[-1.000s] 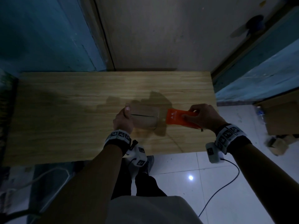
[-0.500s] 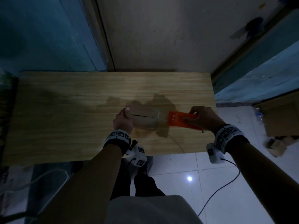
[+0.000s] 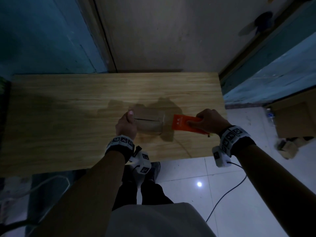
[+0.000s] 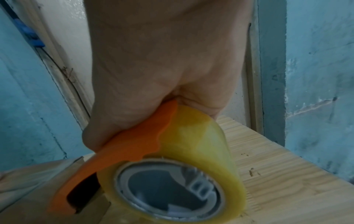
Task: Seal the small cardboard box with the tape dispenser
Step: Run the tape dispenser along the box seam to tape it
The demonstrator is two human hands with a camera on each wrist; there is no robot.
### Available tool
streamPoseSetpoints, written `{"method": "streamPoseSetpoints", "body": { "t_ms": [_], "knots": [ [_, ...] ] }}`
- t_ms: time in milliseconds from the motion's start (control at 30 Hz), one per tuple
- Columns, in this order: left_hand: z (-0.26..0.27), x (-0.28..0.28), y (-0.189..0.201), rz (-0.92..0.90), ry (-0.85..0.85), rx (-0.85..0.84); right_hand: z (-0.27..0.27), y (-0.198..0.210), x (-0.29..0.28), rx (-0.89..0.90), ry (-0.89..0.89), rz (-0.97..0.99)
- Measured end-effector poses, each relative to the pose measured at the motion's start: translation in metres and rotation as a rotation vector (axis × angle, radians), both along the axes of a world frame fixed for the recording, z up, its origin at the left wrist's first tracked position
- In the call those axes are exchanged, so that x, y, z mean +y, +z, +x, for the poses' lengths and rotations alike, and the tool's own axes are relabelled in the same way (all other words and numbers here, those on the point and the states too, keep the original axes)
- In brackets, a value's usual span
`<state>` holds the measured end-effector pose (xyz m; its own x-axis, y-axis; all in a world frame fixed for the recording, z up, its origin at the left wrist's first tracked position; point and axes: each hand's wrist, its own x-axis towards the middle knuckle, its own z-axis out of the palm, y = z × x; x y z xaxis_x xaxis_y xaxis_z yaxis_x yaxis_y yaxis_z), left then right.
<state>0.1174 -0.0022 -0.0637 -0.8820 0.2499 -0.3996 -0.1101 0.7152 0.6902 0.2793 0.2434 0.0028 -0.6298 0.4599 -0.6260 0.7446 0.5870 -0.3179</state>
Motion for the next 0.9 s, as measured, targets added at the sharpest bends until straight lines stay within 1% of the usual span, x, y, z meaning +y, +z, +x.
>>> {"method": "streamPoseSetpoints", "body": {
  "t_ms": [200,467,533,633,733,833,900],
  "knots": [
    [0.001,0.001,0.001,0.017,0.027,-0.004,-0.001,-0.002,-0.001,-0.007,0.003,-0.002],
    [0.001,0.000,-0.001,-0.008,-0.012,0.062,-0.022,-0.005,-0.002,-0.074,0.104,0.092],
    [-0.001,0.000,0.000,-0.030,-0.022,0.031,-0.029,-0.005,-0.004,-0.089,0.108,0.108],
    [-0.002,0.002,0.004,-0.043,0.012,-0.040,-0.040,-0.005,-0.009,-0.100,0.124,0.121],
    [-0.003,0.003,0.007,-0.051,0.024,-0.077,-0.052,-0.005,-0.015,-0.098,0.137,0.131],
    [-0.004,0.003,0.005,-0.055,0.014,-0.066,-0.062,-0.003,-0.020,-0.101,0.126,0.159],
    [-0.004,0.004,0.004,-0.061,-0.004,-0.029,-0.063,-0.001,-0.023,-0.111,0.106,0.175]
  ]
}}
